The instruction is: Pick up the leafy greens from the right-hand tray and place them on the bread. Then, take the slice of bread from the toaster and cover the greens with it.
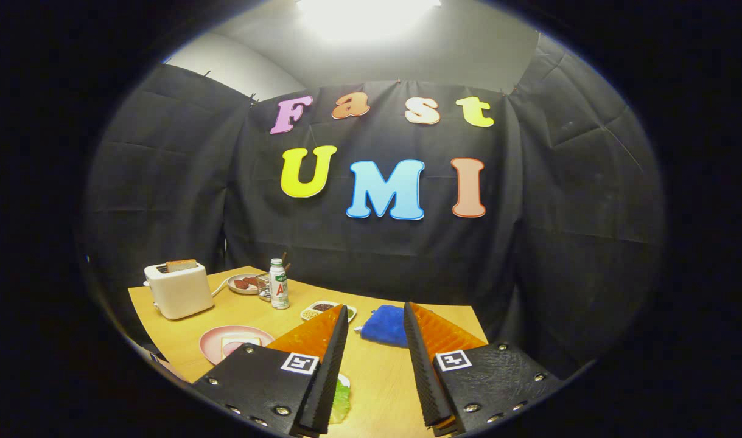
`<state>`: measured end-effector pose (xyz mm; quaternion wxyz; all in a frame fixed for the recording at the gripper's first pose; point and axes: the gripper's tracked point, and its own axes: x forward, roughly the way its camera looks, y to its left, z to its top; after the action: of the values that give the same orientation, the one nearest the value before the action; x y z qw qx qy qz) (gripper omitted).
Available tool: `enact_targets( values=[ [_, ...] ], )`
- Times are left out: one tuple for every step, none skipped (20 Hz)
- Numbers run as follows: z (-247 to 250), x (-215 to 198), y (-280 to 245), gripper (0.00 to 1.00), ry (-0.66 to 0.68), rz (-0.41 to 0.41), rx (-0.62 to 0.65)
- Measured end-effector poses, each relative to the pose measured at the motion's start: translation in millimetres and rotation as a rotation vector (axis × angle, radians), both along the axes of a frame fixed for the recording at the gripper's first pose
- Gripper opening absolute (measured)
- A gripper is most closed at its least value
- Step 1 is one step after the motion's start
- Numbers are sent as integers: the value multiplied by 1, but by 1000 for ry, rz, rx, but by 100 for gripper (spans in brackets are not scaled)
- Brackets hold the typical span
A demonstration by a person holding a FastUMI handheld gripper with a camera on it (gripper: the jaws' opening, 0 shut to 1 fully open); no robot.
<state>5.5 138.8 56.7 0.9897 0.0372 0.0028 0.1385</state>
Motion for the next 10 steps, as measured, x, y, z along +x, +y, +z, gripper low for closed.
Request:
enact_targets(
  values=[
    [-4,2,8,55,15,14,-8],
    [-9,5,16,56,37,28,-17],
    [-14,9,23,56,61,41,-28],
    [-21,13,29,56,87,50,-41],
    [-28,17,35,56,112,61,-54],
    [-37,21,41,56,138,70,-65],
    [-47,25,47,56,166,81,-74],
    [-57,29,53,56,193,92,-76],
    [-68,33,58,56,225,104,-76],
    [-80,38,63,56,257,113,-76]
  ],
)
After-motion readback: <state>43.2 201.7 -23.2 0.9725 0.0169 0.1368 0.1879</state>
